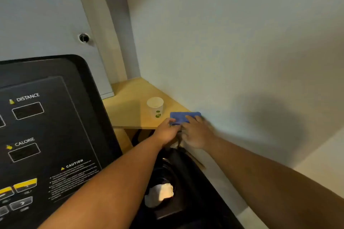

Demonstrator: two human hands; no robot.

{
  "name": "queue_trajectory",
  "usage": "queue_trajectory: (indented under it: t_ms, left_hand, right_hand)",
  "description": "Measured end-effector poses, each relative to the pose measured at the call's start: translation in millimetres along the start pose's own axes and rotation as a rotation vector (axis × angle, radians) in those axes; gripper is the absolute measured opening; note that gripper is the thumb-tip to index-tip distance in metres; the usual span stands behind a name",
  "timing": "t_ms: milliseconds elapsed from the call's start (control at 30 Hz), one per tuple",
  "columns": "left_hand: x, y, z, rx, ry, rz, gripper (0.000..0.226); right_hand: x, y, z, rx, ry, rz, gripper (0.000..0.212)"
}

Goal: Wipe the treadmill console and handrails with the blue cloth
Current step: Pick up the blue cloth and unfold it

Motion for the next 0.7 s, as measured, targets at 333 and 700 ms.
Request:
queue_trajectory:
  t_ms: [333, 700]
  left_hand:
    - [1, -6, 3, -0.087, 0.206, -0.070, 0.048]
    - [-2, 71, -35, 0.150, 0.374, -0.053, 0.045]
  right_hand:
    - [-22, 27, 10, -0.007, -0.156, -0.127, 0.040]
    - [-84, 101, 30, 0.161, -0.582, -0.689, 0.016]
Point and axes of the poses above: each hand's wrist, its own y-axis away from the middle knuckle, its own x-axis out of the palm, z = x × y, the point moved 7 cm from there along -y, towards the middle knuckle
